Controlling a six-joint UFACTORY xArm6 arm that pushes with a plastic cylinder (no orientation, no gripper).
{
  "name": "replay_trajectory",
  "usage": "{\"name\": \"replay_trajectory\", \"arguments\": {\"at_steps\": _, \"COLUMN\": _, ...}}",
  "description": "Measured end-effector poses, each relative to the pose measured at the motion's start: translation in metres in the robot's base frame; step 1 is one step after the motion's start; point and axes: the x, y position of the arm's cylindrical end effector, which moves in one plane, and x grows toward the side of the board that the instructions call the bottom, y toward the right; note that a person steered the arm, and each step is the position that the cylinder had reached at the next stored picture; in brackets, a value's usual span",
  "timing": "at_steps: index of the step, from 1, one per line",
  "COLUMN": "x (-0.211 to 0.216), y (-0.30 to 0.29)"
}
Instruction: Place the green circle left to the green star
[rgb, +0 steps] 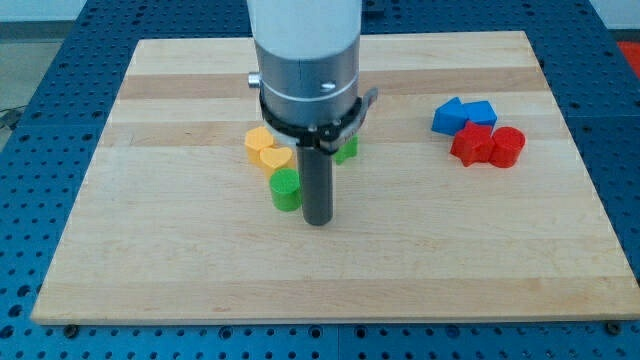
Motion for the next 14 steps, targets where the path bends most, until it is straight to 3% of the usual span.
{"name": "replay_trajectory", "arguments": {"at_steps": 1, "x": 0.013, "y": 0.013}}
{"name": "replay_trajectory", "arguments": {"at_steps": 3, "x": 0.022, "y": -0.022}}
{"name": "replay_trajectory", "arguments": {"at_steps": 4, "x": 0.011, "y": -0.031}}
{"name": "replay_trajectory", "arguments": {"at_steps": 5, "x": -0.026, "y": -0.016}}
{"name": "replay_trajectory", "arguments": {"at_steps": 7, "x": -0.032, "y": -0.011}}
{"name": "replay_trajectory", "arguments": {"at_steps": 9, "x": -0.008, "y": -0.052}}
{"name": "replay_trajectory", "arguments": {"at_steps": 10, "x": -0.017, "y": -0.073}}
{"name": "replay_trajectory", "arguments": {"at_steps": 11, "x": -0.058, "y": -0.072}}
{"name": "replay_trajectory", "arguments": {"at_steps": 13, "x": -0.046, "y": -0.076}}
{"name": "replay_trajectory", "arguments": {"at_steps": 14, "x": -0.017, "y": -0.091}}
